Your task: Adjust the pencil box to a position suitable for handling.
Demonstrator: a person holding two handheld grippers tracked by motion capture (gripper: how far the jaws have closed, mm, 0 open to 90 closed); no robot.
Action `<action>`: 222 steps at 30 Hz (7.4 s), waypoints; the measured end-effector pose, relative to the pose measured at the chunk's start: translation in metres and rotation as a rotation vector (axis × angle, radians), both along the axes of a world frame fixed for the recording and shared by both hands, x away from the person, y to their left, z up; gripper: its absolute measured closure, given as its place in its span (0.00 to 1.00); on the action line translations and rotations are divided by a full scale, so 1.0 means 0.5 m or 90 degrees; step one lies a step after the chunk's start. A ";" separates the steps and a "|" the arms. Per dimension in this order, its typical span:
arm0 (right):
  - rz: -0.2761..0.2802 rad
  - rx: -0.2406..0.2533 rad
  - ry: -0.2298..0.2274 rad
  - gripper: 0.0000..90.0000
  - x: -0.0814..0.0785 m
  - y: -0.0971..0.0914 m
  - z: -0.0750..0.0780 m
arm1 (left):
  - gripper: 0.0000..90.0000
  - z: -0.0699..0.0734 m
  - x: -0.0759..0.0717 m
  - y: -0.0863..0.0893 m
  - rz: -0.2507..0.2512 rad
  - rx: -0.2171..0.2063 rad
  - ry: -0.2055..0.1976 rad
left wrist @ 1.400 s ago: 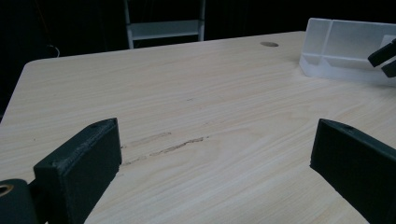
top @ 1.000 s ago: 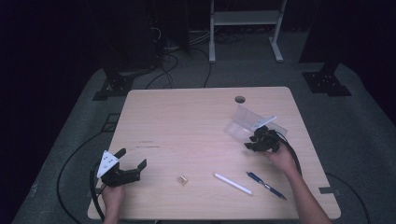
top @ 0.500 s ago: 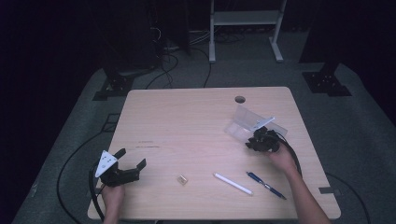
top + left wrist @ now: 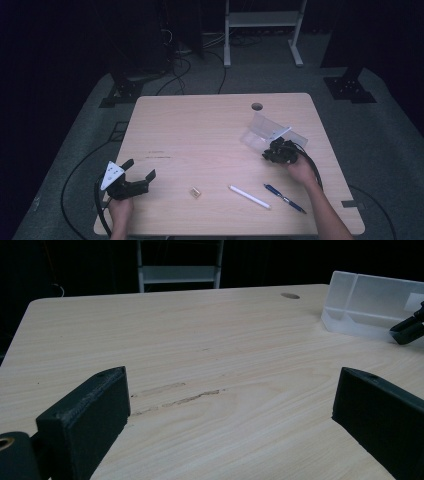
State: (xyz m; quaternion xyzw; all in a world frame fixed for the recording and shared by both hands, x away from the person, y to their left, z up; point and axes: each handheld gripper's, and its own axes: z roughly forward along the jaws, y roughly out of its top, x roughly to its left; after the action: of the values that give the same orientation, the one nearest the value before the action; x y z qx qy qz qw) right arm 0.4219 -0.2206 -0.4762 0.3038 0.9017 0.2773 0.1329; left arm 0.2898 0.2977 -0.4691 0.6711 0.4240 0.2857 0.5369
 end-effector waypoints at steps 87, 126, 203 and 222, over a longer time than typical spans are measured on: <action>0.295 -0.019 -0.078 0.96 -0.094 0.172 0.080 | 0.01 0.001 -0.001 0.009 0.006 -0.031 0.002; 0.320 -0.010 0.003 0.89 -0.075 0.235 0.004 | 0.01 0.003 -0.003 0.015 0.007 -0.038 0.001; 0.113 0.139 0.010 0.31 -0.169 0.004 0.060 | 0.01 0.002 -0.007 0.010 0.010 -0.030 0.004; 0.077 0.112 0.015 0.35 -0.218 -0.048 0.027 | 0.01 0.001 -0.007 0.009 0.011 -0.029 0.004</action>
State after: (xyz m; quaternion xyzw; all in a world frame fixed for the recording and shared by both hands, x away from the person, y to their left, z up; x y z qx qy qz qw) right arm 0.3128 -0.2447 -0.4629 0.2627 0.8921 0.3591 0.0785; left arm 0.2865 0.3024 -0.4684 0.6558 0.4380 0.2783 0.5483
